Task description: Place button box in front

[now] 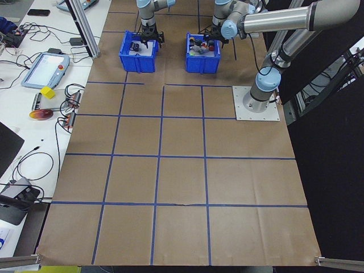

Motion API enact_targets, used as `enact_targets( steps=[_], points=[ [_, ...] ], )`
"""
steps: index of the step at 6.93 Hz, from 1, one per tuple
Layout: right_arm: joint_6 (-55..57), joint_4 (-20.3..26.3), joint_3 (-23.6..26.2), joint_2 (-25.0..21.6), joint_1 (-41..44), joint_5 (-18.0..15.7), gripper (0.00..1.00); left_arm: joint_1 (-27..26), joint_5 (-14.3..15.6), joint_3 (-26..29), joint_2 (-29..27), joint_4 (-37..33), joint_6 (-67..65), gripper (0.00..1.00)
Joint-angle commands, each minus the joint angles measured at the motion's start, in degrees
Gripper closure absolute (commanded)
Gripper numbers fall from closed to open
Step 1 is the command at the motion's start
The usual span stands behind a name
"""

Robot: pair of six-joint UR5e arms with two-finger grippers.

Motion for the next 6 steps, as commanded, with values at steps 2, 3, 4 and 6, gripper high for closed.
enact_targets(
  steps=[2,3,4,6],
  points=[
    [-0.06,-0.42,-0.52,-0.07,0.0,-1.98,0.89,-2.1,-0.48,-1.71,-1.97,1.5,-2.55,0.03],
    [-0.23,-1.99,-0.7,-0.77,-0.09,-2.35,0.93,-2.98,-0.65,-1.81,-2.94,1.76,-3.86,0.04],
    [-0.32,-2.0,-1.22,-1.3,-0.35,-2.52,0.94,-3.86,-0.66,-1.81,-4.34,2.11,-4.65,0.04],
    [-2.5,-1.4,-0.53,-4.8,-2.36,-5.07,0.95,-5.61,-0.66,-1.81,-8.03,7.1,-7.36,0.22]
  ],
)
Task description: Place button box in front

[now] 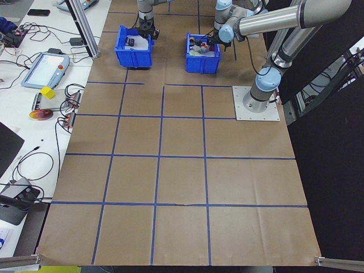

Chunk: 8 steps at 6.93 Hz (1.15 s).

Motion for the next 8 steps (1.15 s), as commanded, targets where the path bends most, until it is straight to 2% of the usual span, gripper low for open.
enact_targets(
  steps=[1,2,3,5,6,7,8],
  points=[
    [-3.98,1.04,0.81,-3.88,-4.71,-1.95,0.95,-2.36,0.07,-0.02,-3.48,4.03,-3.2,0.45],
    [-8.79,1.04,2.38,-5.47,-8.31,-2.39,0.95,-2.54,-0.19,-0.19,-3.67,4.65,-3.03,0.81],
    [-12.93,0.95,5.1,-7.92,-12.09,-2.4,0.95,-2.63,-2.1,-0.2,-3.58,4.75,-3.21,0.97],
    [-24.17,-0.09,12.65,-13.37,-22.01,-1.7,0.95,-2.2,-1.69,0.59,-2.28,5.01,-2.69,1.0],
    [-29.7,-0.19,16.51,-16.26,-26.32,-1.35,0.95,-1.67,-0.47,2.16,-1.92,4.84,-1.99,1.0],
    [-32.81,-0.19,19.6,-19.34,-29.85,-0.82,0.95,-0.19,3.38,6.27,-2.87,2.75,-1.54,1.0],
    [-35.88,-0.19,22.85,-22.5,-33.19,1.27,0.95,2.7,3.59,10.48,-3.75,-0.32,1.07,1.0]
  ],
)
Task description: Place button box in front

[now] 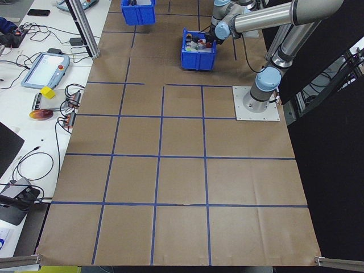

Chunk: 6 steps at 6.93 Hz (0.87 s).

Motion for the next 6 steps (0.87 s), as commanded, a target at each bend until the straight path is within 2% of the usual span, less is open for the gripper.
enact_targets(
  steps=[1,3,4,6],
  points=[
    [-7.78,-0.05,8.14,-7.24,-7.62,2.16,0.95,7.1,1.59,8.02,-1.7,-4.25,6.3,1.0],
    [-12.46,-0.23,15.97,-14.53,-12.11,2.33,0.95,15.11,0.9,14.52,-7.82,-3.74,12.9,1.0],
    [-13.87,-1.36,19.31,-16.92,-14.14,3.38,0.95,15.84,0.8,19.77,-13.17,-3.65,13.11,1.0],
    [-13.88,-7.32,26.08,-20.27,-14.6,3.39,0.95,15.85,0.72,32.42,-25.73,-3.56,14.07,1.0]
  ],
)
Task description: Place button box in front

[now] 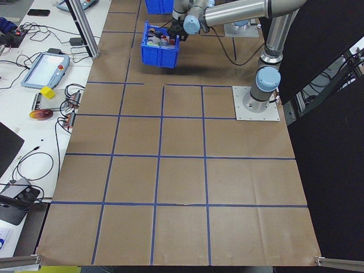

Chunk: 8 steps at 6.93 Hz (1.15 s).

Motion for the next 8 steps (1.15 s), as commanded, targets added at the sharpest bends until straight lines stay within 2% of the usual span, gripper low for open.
enact_targets(
  steps=[1,2,4,5,8],
  points=[
    [-0.27,-4.92,6.22,-3.4,-0.48,0.13,0.95,0.09,-0.09,10.89,-11.56,0.01,0.43,1.0],
    [-0.27,-5.46,7.2,-3.76,-0.39,0.13,0.95,0.18,-0.35,13.19,-13.25,0.01,0.43,1.0],
    [-0.27,-5.46,7.21,-3.85,-0.39,0.13,0.95,0.35,-3.41,14.53,-15.02,0.1,0.52,1.0],
    [-0.27,-5.46,7.21,-3.85,-0.39,0.13,0.94,0.44,-3.43,14.97,-16.94,2.97,1.74,1.0],
    [-0.18,-5.38,7.21,-4.03,-0.39,0.13,0.94,0.36,-3.69,15.85,-18.72,3.79,1.84,0.99]
  ],
)
